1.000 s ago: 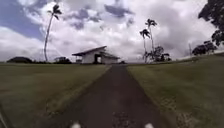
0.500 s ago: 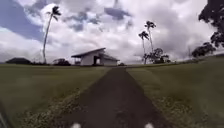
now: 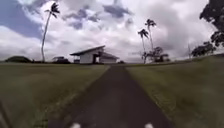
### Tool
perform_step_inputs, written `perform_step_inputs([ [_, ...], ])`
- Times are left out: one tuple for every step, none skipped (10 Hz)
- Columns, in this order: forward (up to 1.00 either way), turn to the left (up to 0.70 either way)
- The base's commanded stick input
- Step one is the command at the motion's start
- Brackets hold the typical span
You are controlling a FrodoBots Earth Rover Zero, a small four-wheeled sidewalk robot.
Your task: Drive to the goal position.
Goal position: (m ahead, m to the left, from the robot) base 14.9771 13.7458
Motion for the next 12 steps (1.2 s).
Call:
perform_step_inputs([
  [0.7, 0.0],
  [0.7, 0.0],
  [0.7, 0.0],
  [0.7, 0.0],
  [0.7, 0.0],
  [0.7, 0.0],
  [0.7, 0.0],
  [0.7, 0.0],
  [0.7, 0.0],
  [0.7, 0.0],
  [0.7, 0.0],
  [0.7, 0.0],
])
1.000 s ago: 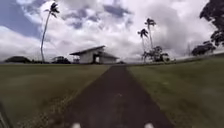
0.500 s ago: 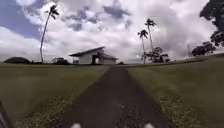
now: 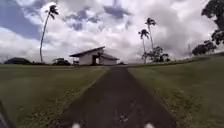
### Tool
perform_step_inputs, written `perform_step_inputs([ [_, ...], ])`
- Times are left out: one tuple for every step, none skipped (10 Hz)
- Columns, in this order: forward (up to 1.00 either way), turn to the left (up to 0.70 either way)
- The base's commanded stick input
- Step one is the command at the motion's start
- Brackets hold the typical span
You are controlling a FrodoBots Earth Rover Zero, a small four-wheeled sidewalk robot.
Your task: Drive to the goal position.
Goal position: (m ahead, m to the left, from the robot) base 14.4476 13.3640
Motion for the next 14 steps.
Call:
perform_step_inputs([
  [0.7, 0.0],
  [0.7, 0.0],
  [0.7, 0.0],
  [0.7, 0.0],
  [0.7, 0.0],
  [0.7, 0.0],
  [0.7, 0.0],
  [0.7, 0.0],
  [0.7, 0.0],
  [0.7, 0.0],
  [0.7, -0.31],
  [0.7, -0.28],
  [0.7, -0.07],
  [0.7, 0.0],
])
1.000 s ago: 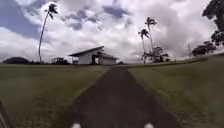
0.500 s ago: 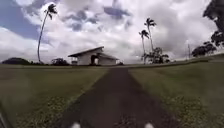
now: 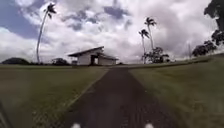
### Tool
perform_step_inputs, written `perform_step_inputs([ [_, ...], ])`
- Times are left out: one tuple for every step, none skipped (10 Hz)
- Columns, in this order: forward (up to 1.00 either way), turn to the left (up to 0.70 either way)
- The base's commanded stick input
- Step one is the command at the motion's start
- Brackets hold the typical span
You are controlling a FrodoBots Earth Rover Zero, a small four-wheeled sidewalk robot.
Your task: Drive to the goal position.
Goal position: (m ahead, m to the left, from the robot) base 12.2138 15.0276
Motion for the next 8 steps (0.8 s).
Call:
perform_step_inputs([
  [0.7, 0.0],
  [0.7, 0.0],
  [0.7, 0.0],
  [0.7, 0.0],
  [0.7, 0.0],
  [0.7, 0.0],
  [0.7, 0.0],
  [0.7, 0.0],
])
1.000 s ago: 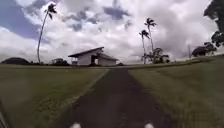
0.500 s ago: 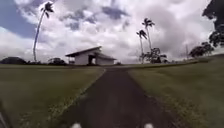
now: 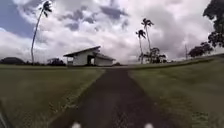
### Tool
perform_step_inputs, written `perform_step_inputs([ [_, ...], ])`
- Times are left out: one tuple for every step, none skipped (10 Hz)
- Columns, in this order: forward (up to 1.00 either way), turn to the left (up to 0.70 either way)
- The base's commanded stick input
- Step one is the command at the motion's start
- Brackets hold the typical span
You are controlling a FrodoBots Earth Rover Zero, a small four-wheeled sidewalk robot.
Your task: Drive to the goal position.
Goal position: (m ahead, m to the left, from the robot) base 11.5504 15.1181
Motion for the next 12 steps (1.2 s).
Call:
perform_step_inputs([
  [0.7, 0.0],
  [0.7, 0.0],
  [0.7, 0.0],
  [0.7, 0.0],
  [0.7, 0.0],
  [0.7, 0.0],
  [0.7, 0.0],
  [0.7, 0.0],
  [0.7, 0.0],
  [0.7, 0.0],
  [0.7, 0.0],
  [0.7, 0.0],
])
